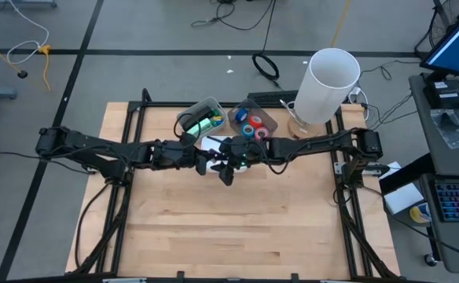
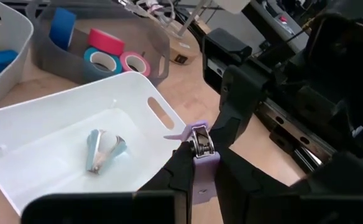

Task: Pick and place Stapler, Stapler remover, tape
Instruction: Put the purple staple remover into the white bin

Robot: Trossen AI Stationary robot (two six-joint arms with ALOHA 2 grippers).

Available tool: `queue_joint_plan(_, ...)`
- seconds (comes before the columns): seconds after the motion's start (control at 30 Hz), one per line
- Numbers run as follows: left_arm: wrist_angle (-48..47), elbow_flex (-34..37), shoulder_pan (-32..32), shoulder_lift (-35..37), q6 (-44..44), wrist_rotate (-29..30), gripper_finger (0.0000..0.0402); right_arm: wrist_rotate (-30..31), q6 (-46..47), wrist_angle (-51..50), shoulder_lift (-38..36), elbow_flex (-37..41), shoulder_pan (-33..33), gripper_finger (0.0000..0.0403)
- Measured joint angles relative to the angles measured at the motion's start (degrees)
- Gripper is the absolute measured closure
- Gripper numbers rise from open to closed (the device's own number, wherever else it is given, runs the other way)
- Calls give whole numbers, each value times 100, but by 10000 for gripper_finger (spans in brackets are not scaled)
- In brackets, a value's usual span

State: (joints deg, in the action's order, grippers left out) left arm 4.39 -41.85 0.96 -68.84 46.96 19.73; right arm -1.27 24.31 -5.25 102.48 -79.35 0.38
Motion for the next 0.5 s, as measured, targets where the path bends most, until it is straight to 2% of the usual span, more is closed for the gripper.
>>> queue_joint_plan(0.27, 299, 0, -83, 0, -79, 151, 360, 451, 390, -386, -2, 2, -11, 224)
queue_joint_plan(0.37, 337, 0, -90, 35, -86, 183, 360, 540, 681, -735, -2, 7, -31, 232)
queue_joint_plan(0.47, 613, -44, -132, 124, -98, 460, 360, 370, 994, -1283, 1, 51, -46, 236)
queue_joint_plan(0.5, 640, -44, -134, 185, -101, 534, 360, 362, 1077, -1709, 60, 72, -39, 237)
